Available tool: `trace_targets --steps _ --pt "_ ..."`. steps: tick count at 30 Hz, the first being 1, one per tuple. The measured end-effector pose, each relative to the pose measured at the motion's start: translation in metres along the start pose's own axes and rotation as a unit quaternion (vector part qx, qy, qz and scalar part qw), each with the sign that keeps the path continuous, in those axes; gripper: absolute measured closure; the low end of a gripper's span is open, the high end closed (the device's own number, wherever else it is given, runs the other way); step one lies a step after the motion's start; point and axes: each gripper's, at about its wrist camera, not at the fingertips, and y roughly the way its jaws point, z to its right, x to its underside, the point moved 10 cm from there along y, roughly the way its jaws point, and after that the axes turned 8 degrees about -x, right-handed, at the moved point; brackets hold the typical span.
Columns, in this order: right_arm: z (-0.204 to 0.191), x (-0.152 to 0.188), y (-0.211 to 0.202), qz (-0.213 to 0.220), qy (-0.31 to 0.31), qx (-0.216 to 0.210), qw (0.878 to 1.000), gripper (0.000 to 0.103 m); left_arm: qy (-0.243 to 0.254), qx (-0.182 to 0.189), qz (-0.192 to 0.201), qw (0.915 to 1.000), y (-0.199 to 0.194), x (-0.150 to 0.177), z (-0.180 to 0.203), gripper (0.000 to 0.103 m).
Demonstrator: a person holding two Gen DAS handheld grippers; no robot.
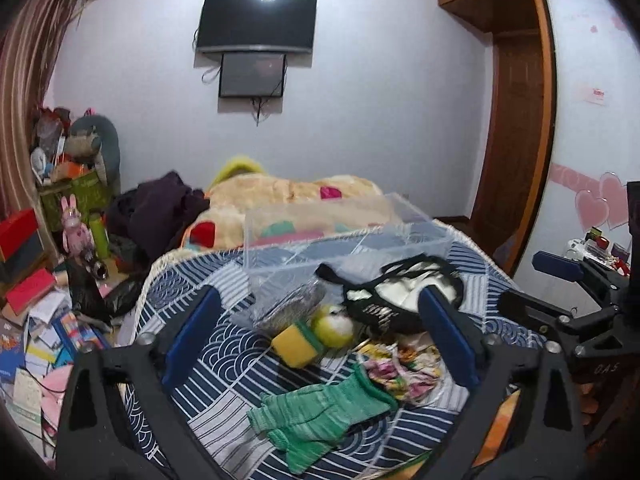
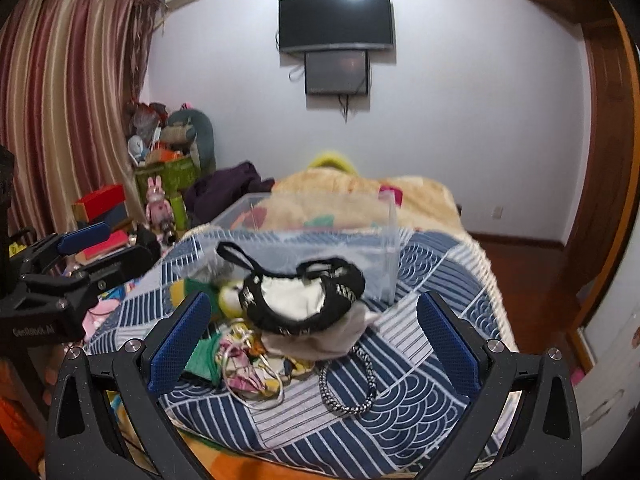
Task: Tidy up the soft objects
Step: 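Grasp the yellow sponge with the left tool while the right tool grasps the black handbag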
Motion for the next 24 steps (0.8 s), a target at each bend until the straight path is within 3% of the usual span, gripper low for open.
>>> trace_targets --steps 4,8,12,18,24 --pt "0.005 0.010 0.017 -0.024 0.014 -0.015 0.999 0.001 -0.005 -0.010 -0.033 0.9994 0.024 0.013 -0.011 0.023" --pt "0.004 0.017 0.035 -0.045 0.018 -0.024 0.999 0.009 -0.010 -0.004 -0.063 0.9979 0.046 0.029 -0.015 0.026" --pt "0.003 0.023 0.051 -0.063 0.024 -0.030 0.997 0.015 -0.009 0.007 -0.092 0.9957 0.063 0.046 -0.010 0.037" --pt "0.003 0.029 0.068 -0.082 0.015 -0.025 0.996 0.039 -0.003 0.029 -0.106 0.9939 0.071 0.056 0.001 0.062" --pt "0.004 0.029 0.063 -0.071 0.010 -0.025 0.997 0.069 0.009 0.028 -0.098 0.9948 0.063 0.056 0.007 0.066"
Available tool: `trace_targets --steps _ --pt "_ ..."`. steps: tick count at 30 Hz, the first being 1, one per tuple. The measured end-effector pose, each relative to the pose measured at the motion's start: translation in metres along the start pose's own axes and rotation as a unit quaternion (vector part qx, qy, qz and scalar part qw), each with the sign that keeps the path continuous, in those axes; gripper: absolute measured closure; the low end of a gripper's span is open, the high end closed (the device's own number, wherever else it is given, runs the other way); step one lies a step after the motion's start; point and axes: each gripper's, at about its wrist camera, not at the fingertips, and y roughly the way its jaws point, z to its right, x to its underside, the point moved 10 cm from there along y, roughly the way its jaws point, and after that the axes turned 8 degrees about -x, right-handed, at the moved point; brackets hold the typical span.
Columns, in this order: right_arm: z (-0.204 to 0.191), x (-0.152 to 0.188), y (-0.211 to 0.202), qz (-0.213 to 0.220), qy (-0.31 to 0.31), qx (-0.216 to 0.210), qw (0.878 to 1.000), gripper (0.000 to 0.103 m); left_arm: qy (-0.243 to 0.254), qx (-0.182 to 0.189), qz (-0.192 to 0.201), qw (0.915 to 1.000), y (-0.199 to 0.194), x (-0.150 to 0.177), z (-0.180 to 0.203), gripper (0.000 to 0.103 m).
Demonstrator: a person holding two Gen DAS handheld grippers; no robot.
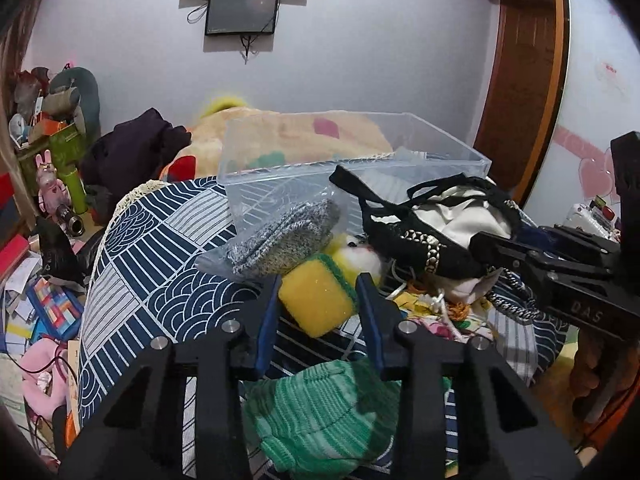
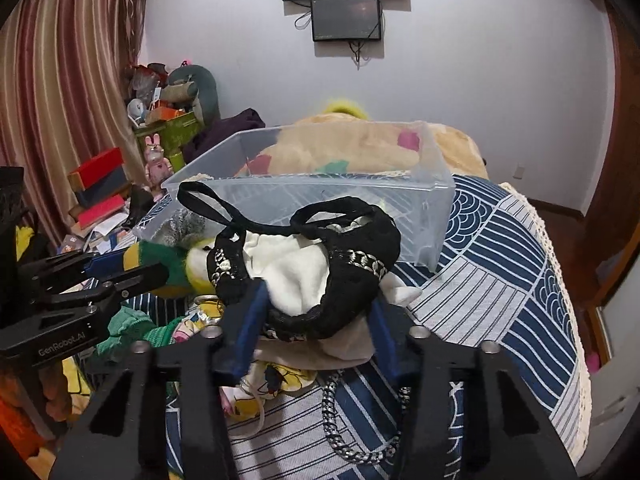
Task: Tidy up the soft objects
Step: 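Grasp the yellow sponge with the left tool while the right tool grasps the black handbag, then carry the sponge with the left tool into the clear box while the right tool drops the handbag in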
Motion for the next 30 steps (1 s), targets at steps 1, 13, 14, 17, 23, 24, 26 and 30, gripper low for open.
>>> trace_targets --steps 1,13,14,17,23,24,26,30 --pt "0.002 0.000 -0.003 0.004 0.002 0.003 1.000 0.079 -0.001 0.004 0.003 1.0000 -0.003 -0.001 0.001 0.067" --pt "0.014 -0.022 -0.039 0.054 0.026 0.001 0.998 0.089 0.000 0.021 0.059 0.9980 -0.046 -0.028 0.008 0.068" --pt "0.014 -0.024 -0.040 0.057 0.026 -0.001 0.998 0.089 -0.001 0.021 0.061 0.9979 -0.048 -0.031 0.007 0.068" --pt "0.013 -0.028 -0.045 0.066 0.021 -0.003 0.998 0.089 -0.001 0.020 0.070 0.9973 -0.053 -0.037 0.005 0.068" --pt "0.013 -0.012 -0.027 0.012 0.014 0.009 1.000 0.067 0.000 0.017 0.076 0.9970 -0.059 -0.040 0.004 0.068" --pt "0.015 -0.011 -0.027 0.011 0.014 0.011 1.000 0.061 0.001 0.018 0.075 0.9970 -0.059 -0.040 0.004 0.068" --pt "0.017 -0.013 -0.029 0.016 0.011 0.018 1.000 0.056 0.000 0.018 0.074 0.9971 -0.059 -0.040 0.004 0.068" --pt "0.024 -0.016 -0.020 -0.005 0.009 0.016 1.000 0.056 -0.001 0.019 0.072 0.9972 -0.059 -0.040 0.005 0.068"
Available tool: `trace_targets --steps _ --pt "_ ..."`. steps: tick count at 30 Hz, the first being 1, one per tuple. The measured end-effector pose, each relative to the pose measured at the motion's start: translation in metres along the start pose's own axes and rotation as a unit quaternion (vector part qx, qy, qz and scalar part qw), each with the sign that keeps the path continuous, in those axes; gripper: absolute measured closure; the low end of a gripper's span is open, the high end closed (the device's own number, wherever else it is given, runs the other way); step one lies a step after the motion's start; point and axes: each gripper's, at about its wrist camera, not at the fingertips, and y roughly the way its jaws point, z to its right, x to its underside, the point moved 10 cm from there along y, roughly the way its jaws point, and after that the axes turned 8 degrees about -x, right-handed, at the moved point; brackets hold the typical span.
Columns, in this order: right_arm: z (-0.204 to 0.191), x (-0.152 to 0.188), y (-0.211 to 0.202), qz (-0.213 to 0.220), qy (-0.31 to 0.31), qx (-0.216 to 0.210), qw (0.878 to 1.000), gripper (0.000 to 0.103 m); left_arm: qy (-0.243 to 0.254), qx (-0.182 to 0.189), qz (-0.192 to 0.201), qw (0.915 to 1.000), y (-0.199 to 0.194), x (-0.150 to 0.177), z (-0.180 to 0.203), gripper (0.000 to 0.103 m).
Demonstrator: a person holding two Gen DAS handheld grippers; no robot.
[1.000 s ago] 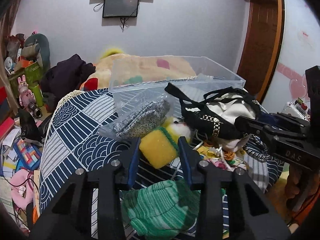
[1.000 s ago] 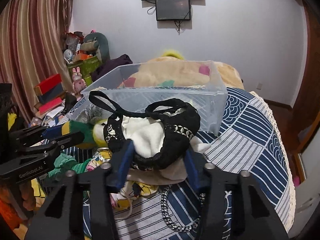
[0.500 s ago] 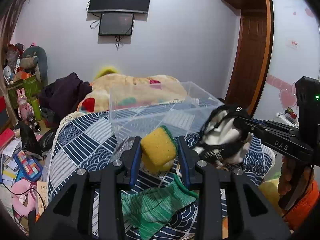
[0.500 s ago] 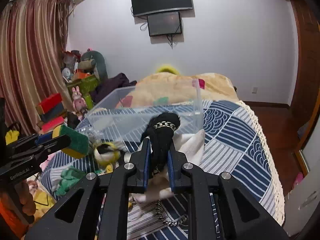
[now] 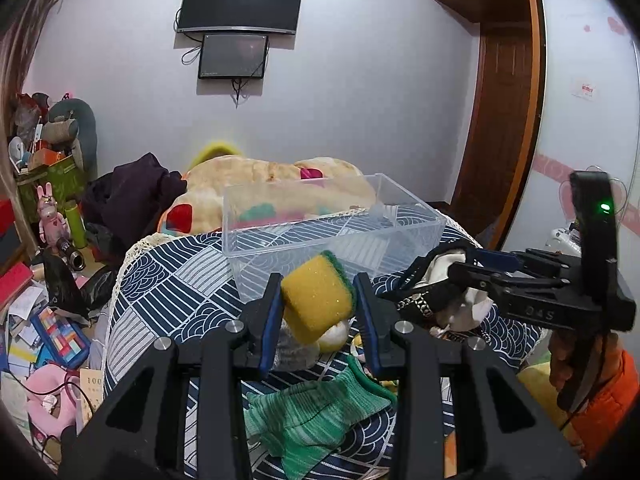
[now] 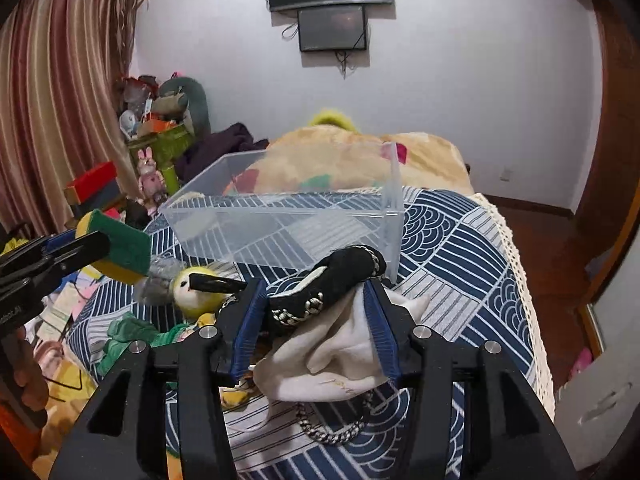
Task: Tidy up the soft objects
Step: 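Carry the sponge with the left tool into the clear box while the right tool drops the handbag in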
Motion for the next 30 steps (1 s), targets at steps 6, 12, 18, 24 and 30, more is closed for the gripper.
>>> trace_targets --steps 6,12,18,24,30 --pt "0.012 -0.008 0.014 -0.022 -0.001 0.003 1.000 0.056 0.005 -0.002 -0.003 1.0000 0.004 0.003 0.001 0.068" --pt "0.016 -0.026 0.007 -0.007 -0.022 0.027 0.999 0.056 0.006 -0.005 -0.005 1.0000 0.007 0.004 0.000 0.068" --pt "0.019 -0.004 0.028 -0.059 -0.013 0.011 0.998 0.056 0.007 -0.005 -0.010 0.9999 0.011 0.006 -0.001 0.068" --pt "0.022 0.020 0.030 -0.081 -0.007 0.000 0.997 0.071 0.017 -0.005 -0.008 0.9998 0.015 -0.002 -0.001 0.068" --pt "0.023 0.017 0.021 -0.074 -0.013 0.000 0.997 0.085 0.032 -0.001 0.001 0.9995 0.023 -0.024 0.003 0.068"
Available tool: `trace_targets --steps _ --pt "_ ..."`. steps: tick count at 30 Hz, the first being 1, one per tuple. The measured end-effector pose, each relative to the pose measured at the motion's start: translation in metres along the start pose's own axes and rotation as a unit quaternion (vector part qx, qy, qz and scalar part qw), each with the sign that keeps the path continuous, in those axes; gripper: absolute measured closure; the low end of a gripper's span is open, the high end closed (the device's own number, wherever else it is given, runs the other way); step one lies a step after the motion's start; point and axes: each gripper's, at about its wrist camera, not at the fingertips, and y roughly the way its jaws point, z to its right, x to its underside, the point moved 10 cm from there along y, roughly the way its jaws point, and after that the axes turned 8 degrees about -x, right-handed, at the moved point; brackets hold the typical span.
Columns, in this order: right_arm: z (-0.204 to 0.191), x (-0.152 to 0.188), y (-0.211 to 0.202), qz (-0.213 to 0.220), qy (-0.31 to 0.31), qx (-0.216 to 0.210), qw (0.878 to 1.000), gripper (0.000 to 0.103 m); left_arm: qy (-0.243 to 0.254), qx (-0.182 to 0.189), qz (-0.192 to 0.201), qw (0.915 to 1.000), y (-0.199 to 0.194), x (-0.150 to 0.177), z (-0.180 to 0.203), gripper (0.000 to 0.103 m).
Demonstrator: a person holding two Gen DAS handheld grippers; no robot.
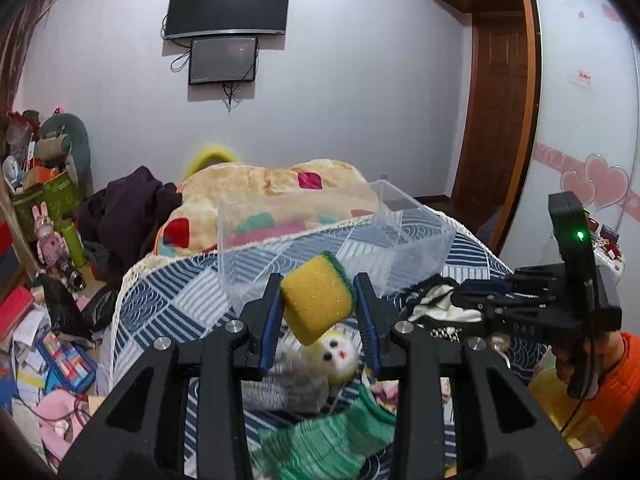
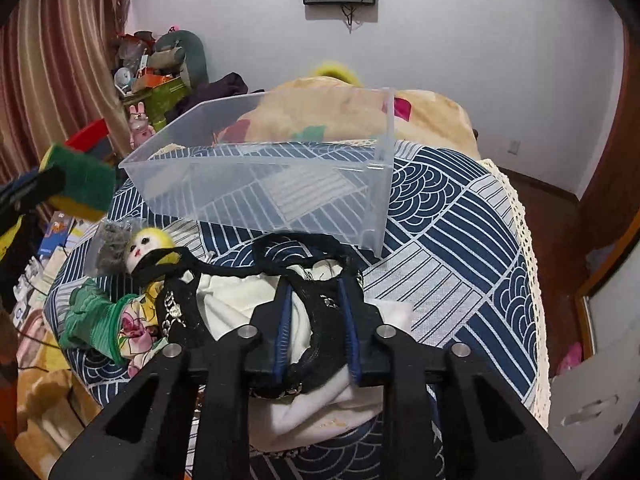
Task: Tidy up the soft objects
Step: 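Carry the sponge with the left tool into the clear box while the right tool drops the handbag in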
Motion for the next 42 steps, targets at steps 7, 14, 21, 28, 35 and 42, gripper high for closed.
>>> trace_targets --steps 7,14,21,28,35,42 --pt "-0.016 -0.031 -0.030 0.058 -0.011 -0.011 0.998 0.091 0.011 0.008 0.000 0.9999 0.013 -0.024 -0.001 0.068" --pt "-0.037 -0.080 -0.057 0.114 -0.040 -0.019 0.992 0.092 0.018 0.006 -0.005 0.9998 0.027 -0.040 -0.003 0.068" --pt "-0.046 -0.129 -0.065 0.154 -0.073 0.001 0.985 0.092 0.017 0.007 -0.027 0.9995 0.046 -0.046 -0.011 0.068" --pt "-0.034 -0.168 -0.047 0.180 -0.059 0.026 0.981 0.092 0.018 0.002 -0.065 0.9977 0.080 -0.043 -0.018 0.068" --pt "-0.014 -0.166 0.000 0.143 -0.026 0.040 0.989 0.092 0.023 -0.002 -0.110 0.9936 0.117 -0.028 -0.020 0.068" --pt "-0.013 -0.129 0.038 0.057 -0.041 0.029 0.997 0.092 0.032 0.002 -0.136 0.9901 0.138 -0.014 -0.014 0.068"
